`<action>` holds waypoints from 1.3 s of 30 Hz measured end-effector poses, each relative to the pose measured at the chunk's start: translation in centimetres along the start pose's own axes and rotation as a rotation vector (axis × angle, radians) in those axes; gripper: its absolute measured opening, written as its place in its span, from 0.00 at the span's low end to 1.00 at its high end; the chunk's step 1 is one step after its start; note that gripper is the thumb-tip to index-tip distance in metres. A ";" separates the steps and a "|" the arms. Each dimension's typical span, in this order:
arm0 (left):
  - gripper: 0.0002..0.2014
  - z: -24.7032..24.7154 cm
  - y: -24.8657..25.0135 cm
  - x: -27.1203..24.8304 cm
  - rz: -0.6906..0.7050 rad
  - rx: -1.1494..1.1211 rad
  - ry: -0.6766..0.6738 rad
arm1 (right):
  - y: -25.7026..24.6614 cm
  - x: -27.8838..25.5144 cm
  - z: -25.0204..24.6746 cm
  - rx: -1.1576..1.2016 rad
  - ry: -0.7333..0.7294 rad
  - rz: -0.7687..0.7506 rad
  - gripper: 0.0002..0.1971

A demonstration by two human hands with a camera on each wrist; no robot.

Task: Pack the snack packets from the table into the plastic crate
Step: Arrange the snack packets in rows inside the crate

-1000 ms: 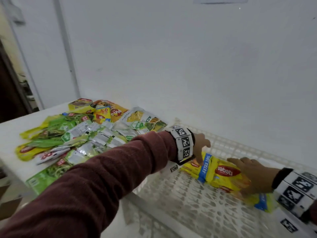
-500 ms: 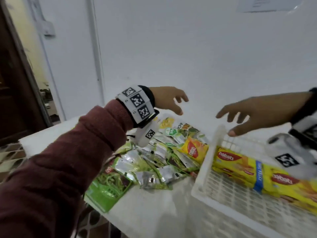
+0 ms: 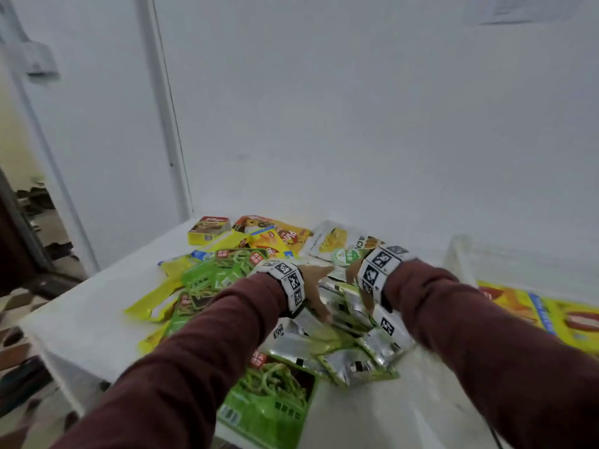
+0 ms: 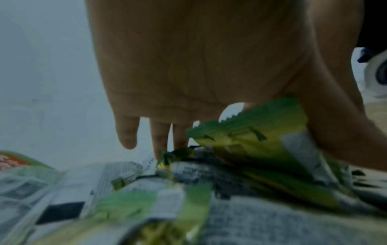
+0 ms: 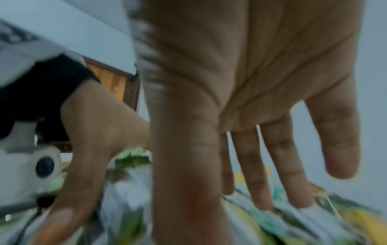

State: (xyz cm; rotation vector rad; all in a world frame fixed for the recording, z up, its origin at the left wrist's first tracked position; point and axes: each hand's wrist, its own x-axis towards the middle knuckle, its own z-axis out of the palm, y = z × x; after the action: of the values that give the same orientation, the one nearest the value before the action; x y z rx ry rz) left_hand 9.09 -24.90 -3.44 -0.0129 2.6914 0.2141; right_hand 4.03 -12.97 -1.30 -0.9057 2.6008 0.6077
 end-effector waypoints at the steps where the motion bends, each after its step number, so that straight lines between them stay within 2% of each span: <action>1: 0.53 0.2 -0.2 0.6 -0.008 0.026 -0.009 | -0.3 0.7 0.8 -0.015 -0.015 -0.009 0.39; 4: 0.50 0.2 -0.3 1.6 -0.028 0.157 0.041 | -0.2 1.6 2.1 0.046 0.043 -0.072 0.33; 7: 0.45 -0.6 -0.3 1.9 -0.005 0.193 0.020 | 0.3 1.4 1.6 0.085 -0.036 -0.063 0.20; 9: 0.38 -1.3 -0.5 2.1 0.018 0.185 0.011 | 1.2 1.6 1.4 0.192 -0.013 -0.038 0.16; 11: 0.31 -1.9 -0.9 2.2 0.050 0.194 0.036 | 2.5 1.6 1.2 0.339 -0.002 -0.024 0.18; 13: 0.26 -2.5 -1.5 2.0 0.063 0.215 0.095 | 3.4 1.2 0.6 0.574 0.053 -0.017 0.11; 15: 0.23 -3.2 -2.4 1.6 0.059 0.196 0.125 | 4.1 1.1 -0.1 0.928 0.148 0.014 0.06; 16: 0.21 -3.5 -3.1 1.5 0.058 0.164 0.132 | 4.4 1.3 -0.4 1.086 0.205 0.036 0.06; 18: 0.17 -4.0 -4.6 1.3 0.035 0.090 0.142 | 5.1 2.0 -1.0 1.215 0.300 0.083 0.07; 19: 0.16 -4.1 -5.4 1.4 0.020 0.056 0.146 | 5.2 2.3 -1.2 1.192 0.315 0.095 0.07; 21: 0.10 -4.4 -6.9 1.5 -0.008 -0.006 0.154 | 5.3 3.7 -1.1 1.001 0.304 0.083 0.10; 23: 0.09 -4.5 -8.2 1.6 -0.042 -0.066 0.169 | 4.7 4.9 -0.6 0.740 0.213 0.064 0.17; 25: 0.13 -4.4 -9.2 1.6 -0.094 -0.109 0.178 | 3.4 5.6 0.1 0.528 0.092 0.031 0.20; 26: 0.13 -4.2 -9.5 1.6 -0.110 -0.142 0.175 | 2.6 5.6 0.3 0.491 0.031 -0.017 0.20; 29: 0.20 -3.4 -9.8 1.7 -0.131 -0.210 0.170 | 0.5 6.0 1.1 0.411 -0.156 -0.142 0.34; 31: 0.17 -2.9 -9.2 1.5 -0.119 -0.262 0.175 | -0.9 6.3 1.2 0.283 -0.195 -0.169 0.41; 34: 0.14 -2.3 -7.9 1.6 -0.083 -0.388 0.165 | -1.9 6.6 1.6 0.183 -0.158 -0.175 0.47; 36: 0.14 -1.9 -7.1 1.7 -0.071 -0.451 0.142 | -1.6 6.4 1.6 0.181 -0.095 -0.193 0.38; 39: 0.14 -1.1 -6.2 2.0 -0.121 -0.535 0.060 | -0.2 5.8 1.8 0.293 -0.012 -0.228 0.12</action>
State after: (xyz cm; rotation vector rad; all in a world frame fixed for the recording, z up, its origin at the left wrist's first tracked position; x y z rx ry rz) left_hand 7.04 -31.17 -4.23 -0.3460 2.5964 0.8960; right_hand 0.08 -15.19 -5.43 -1.0722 2.4414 0.1646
